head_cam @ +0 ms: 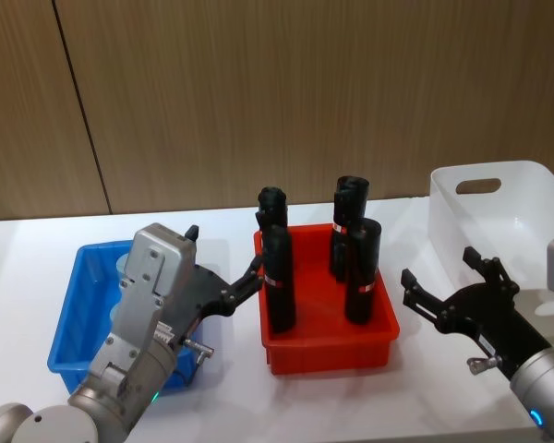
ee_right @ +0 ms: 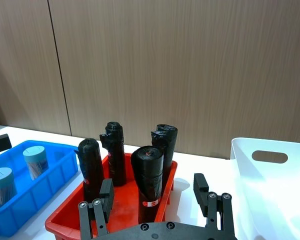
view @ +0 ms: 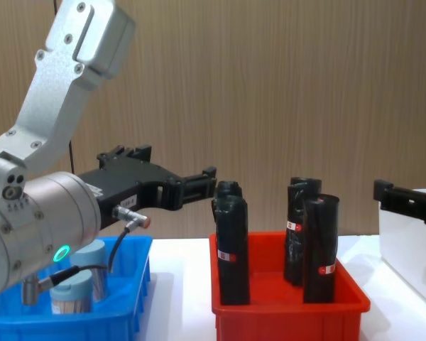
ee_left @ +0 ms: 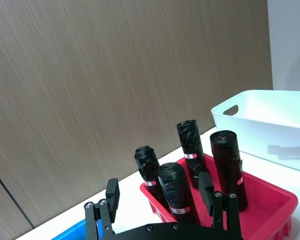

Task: Pick the cotton swabs from the blue box and place them into the white box.

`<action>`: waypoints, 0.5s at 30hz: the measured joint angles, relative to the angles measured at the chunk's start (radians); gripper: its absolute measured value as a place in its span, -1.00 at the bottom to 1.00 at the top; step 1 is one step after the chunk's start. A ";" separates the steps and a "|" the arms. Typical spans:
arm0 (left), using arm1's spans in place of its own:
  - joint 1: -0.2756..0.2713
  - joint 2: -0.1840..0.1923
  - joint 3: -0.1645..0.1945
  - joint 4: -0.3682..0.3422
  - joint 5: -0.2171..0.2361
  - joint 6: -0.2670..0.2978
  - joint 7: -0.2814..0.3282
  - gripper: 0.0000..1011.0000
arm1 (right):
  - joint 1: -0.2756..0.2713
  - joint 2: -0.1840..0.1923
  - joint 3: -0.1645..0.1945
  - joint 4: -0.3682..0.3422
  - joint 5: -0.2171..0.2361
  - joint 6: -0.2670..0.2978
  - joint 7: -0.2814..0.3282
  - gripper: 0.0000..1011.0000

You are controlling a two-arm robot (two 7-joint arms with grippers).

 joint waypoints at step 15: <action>0.000 0.000 0.000 0.000 0.000 0.000 0.000 0.99 | 0.000 0.000 0.000 0.000 0.000 0.000 0.000 0.98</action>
